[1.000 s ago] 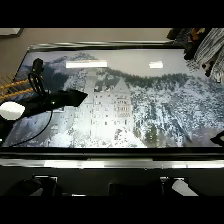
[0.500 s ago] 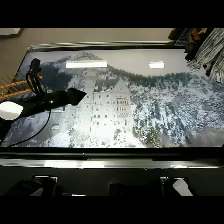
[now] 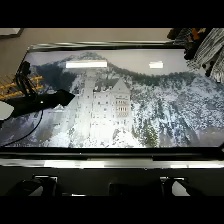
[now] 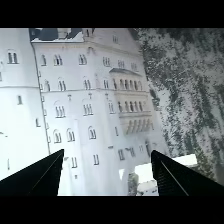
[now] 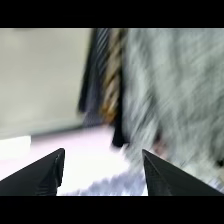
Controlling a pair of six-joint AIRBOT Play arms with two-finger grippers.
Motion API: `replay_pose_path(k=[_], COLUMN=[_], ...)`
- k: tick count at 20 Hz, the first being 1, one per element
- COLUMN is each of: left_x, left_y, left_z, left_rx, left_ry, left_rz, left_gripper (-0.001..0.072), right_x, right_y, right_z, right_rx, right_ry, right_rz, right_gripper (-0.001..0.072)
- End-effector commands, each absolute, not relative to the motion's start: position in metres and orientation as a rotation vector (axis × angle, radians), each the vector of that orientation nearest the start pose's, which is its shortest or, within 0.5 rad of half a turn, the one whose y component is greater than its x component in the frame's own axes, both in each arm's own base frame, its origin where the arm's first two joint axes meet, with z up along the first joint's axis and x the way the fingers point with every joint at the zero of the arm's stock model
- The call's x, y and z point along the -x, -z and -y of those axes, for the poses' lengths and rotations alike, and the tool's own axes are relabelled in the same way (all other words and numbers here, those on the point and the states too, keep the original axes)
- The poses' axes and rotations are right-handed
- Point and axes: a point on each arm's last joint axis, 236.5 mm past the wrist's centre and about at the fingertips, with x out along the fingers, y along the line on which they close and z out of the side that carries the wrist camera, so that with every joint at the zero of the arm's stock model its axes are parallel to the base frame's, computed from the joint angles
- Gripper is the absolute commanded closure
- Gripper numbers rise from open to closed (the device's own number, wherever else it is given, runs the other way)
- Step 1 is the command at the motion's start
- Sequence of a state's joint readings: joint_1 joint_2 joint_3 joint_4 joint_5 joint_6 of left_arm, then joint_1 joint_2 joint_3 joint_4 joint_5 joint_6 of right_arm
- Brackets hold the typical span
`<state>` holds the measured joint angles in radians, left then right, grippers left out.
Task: Fold the clothes and pants, and hang the long-sleeved shirts on hangers.
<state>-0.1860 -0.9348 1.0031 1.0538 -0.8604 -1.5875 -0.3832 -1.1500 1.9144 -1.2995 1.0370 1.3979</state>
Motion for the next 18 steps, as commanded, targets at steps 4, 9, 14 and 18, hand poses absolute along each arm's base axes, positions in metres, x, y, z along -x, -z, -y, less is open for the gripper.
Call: replay_pose_path(k=[4,9,14,18], left_x=[-0.333,-0.323,-0.322,-0.322], left_y=[-0.123,-0.116,-0.113,-0.113], left_z=[0.084,0.074,0.072,0.072], left_rx=[0.091,-0.067,-0.071,-0.071], left_ry=[0.252,0.287,0.285,0.285], left_rz=[-0.893,-0.885,-0.895,-0.895], left_gripper=[0.0292,0.0678,0.0674,0.0674], right_x=[-0.393,-0.353,-0.340,-0.341], right_y=[-0.140,-0.059,-0.053,-0.053], right_z=[-0.081,-0.107,-0.104,-0.105], right_rx=[0.205,0.163,0.168,0.168], right_ry=[-0.325,-0.361,-0.363,-0.363], right_rz=[-0.987,-1.168,-1.227,-1.224], right_gripper=[0.0184,0.0671,0.0671,0.0671])
